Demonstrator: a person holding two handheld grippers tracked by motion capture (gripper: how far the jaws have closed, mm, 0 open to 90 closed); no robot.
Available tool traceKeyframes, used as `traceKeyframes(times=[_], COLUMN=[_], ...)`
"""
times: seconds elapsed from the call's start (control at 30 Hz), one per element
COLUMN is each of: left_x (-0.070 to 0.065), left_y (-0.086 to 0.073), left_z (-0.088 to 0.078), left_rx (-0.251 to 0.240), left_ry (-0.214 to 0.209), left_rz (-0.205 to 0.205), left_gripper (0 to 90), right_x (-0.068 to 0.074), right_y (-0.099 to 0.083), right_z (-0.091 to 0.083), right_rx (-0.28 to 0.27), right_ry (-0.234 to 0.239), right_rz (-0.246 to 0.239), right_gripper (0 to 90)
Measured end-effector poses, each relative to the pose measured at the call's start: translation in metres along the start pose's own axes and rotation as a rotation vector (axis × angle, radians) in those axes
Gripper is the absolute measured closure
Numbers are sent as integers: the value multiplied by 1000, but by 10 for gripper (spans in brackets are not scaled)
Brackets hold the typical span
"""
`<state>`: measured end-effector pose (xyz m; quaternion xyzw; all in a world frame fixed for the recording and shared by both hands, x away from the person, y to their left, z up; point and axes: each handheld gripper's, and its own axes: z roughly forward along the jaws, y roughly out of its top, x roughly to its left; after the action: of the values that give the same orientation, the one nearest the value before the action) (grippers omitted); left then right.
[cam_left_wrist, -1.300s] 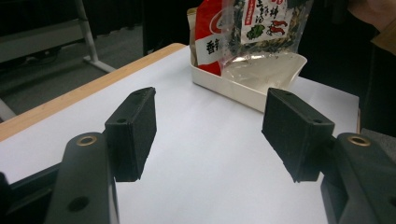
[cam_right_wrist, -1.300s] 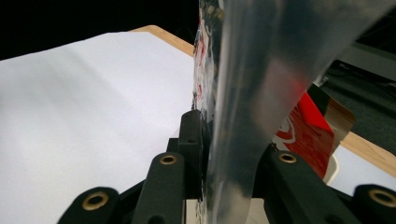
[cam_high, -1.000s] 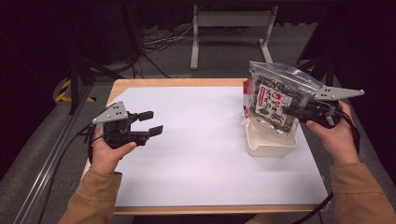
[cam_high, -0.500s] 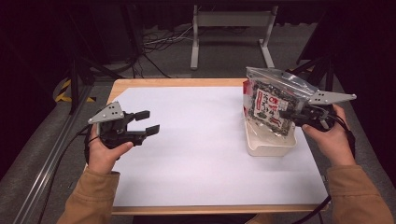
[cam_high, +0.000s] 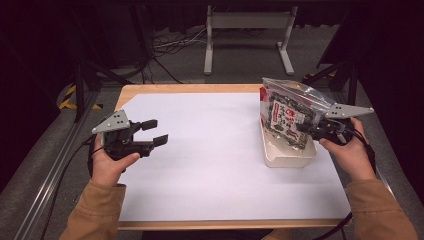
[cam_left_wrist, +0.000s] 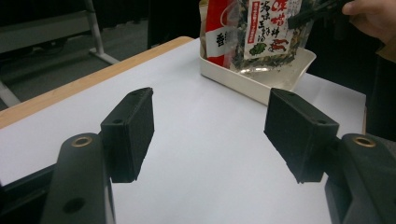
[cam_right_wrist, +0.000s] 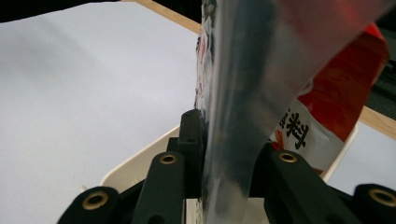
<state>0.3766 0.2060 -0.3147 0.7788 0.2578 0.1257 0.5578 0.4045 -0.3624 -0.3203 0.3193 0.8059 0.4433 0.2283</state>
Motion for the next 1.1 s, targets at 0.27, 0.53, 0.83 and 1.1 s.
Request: traceKeyframes(times=[0.27, 0.53, 0.83, 1.1], left_x=[0, -1, 0, -2], left_y=[0, -1, -4, -11], left_z=[1, 3, 5, -5], left_rx=[4, 11, 26, 35], left_ry=[-1, -5, -3, 14], left_rz=[4, -2, -5, -2], left_gripper=[334, 331, 331, 329], right_x=[0, 1, -2, 0], right_y=[-13, -29, -31, -28], right_z=[6, 10, 10, -2], right_rx=[-11, -31, -38, -126], right_ry=[-3, -6, -49, -72], right_rz=[9, 27, 30, 102], right_gripper=[741, 742, 715, 452])
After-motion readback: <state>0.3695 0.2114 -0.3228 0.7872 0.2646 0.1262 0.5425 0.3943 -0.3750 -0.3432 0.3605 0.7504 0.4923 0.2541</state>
